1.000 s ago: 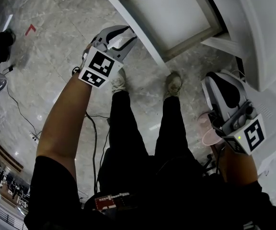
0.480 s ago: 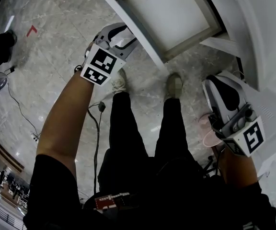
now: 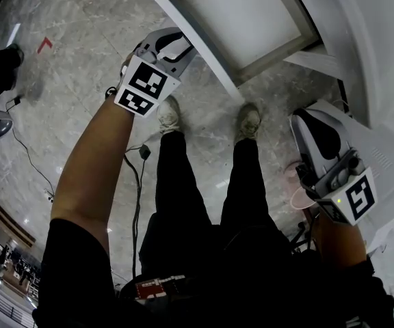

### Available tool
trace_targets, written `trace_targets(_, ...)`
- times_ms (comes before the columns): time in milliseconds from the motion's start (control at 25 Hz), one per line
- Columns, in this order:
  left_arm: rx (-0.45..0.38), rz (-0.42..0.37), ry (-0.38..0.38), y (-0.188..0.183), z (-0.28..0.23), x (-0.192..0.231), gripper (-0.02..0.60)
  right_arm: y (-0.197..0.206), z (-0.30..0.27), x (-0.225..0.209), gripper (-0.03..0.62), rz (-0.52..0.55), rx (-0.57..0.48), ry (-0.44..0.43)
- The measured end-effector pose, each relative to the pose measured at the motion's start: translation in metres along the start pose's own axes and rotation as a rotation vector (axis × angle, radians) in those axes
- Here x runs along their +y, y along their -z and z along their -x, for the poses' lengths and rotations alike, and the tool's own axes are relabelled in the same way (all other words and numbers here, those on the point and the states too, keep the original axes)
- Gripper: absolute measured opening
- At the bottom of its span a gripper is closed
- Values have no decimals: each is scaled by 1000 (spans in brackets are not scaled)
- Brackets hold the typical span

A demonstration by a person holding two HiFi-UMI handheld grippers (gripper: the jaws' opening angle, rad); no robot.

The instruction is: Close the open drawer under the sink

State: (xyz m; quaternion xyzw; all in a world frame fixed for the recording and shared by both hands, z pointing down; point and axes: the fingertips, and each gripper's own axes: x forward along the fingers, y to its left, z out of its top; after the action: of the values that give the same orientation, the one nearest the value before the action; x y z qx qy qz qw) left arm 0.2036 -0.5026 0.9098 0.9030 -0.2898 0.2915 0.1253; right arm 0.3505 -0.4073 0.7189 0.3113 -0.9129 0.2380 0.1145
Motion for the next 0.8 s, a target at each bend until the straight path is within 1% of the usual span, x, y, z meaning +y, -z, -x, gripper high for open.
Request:
trace_targets(520, -19, 3, -2, -15, -24, 5, 132, 4, 10, -3, 2, 4, -22, 11)
trace_targets(800, -36, -4, -4, -30, -37, 0, 132, 9, 24, -6, 2, 0, -31, 16)
